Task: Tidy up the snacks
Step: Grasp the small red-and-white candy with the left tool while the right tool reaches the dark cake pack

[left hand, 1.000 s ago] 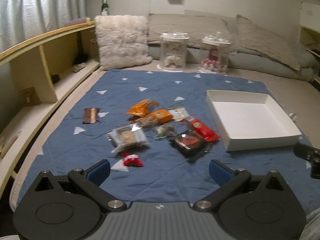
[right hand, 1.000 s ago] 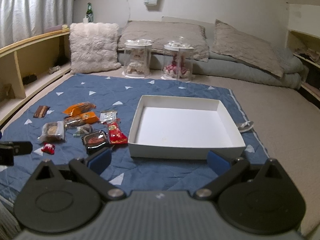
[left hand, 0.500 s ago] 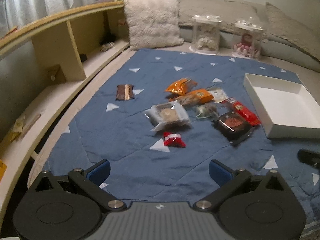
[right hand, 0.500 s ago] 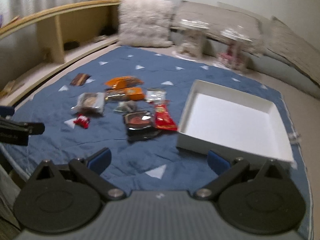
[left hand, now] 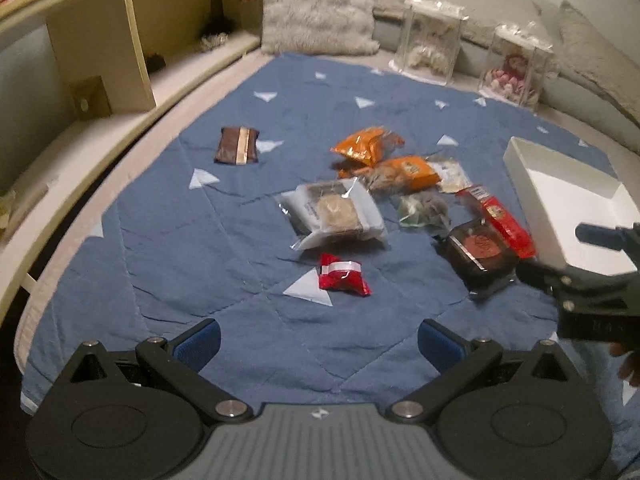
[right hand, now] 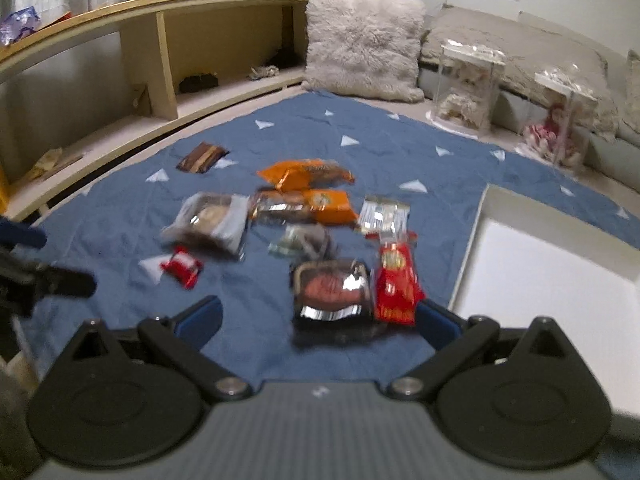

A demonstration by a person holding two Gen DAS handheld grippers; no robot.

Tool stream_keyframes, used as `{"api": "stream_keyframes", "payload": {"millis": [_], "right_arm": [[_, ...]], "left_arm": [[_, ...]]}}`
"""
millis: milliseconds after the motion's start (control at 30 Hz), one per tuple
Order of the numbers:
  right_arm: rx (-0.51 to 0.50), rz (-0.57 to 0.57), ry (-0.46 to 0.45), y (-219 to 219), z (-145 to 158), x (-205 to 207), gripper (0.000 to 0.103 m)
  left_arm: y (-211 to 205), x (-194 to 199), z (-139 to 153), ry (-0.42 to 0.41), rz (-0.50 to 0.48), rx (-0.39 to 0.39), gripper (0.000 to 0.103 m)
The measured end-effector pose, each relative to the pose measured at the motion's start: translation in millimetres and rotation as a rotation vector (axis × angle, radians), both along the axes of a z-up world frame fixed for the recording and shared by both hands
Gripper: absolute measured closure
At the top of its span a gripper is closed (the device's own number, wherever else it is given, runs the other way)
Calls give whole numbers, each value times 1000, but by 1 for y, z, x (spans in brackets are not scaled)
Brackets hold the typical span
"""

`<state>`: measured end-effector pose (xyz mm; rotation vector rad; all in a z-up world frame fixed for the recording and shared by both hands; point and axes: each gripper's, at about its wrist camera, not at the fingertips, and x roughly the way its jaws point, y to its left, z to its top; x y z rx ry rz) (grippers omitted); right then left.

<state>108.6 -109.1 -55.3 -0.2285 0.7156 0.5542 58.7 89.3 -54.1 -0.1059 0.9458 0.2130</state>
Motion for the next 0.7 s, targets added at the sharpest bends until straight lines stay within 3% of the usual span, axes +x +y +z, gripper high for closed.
{"api": "stream_keyframes", "payload": {"millis": [233,400,533,633,700], "right_arm": [[29,63,63,4,-14,38,1],[60,113,163,10,-22,59,17],[42,112,243,17,-35,72,20],[12,97,284,24,-45,80,20],[-38,114,269,30,-50,83,20]], "left_arm": [[1,24,-23,6,-79,5,0],[3,34,-34,-17,-123,-78,0],[5,39,-37,-4,-110,-103,0],[4,42,-37,-12,-118,-105,9],[4,44,-38,-16,-119,-97,24]]}}
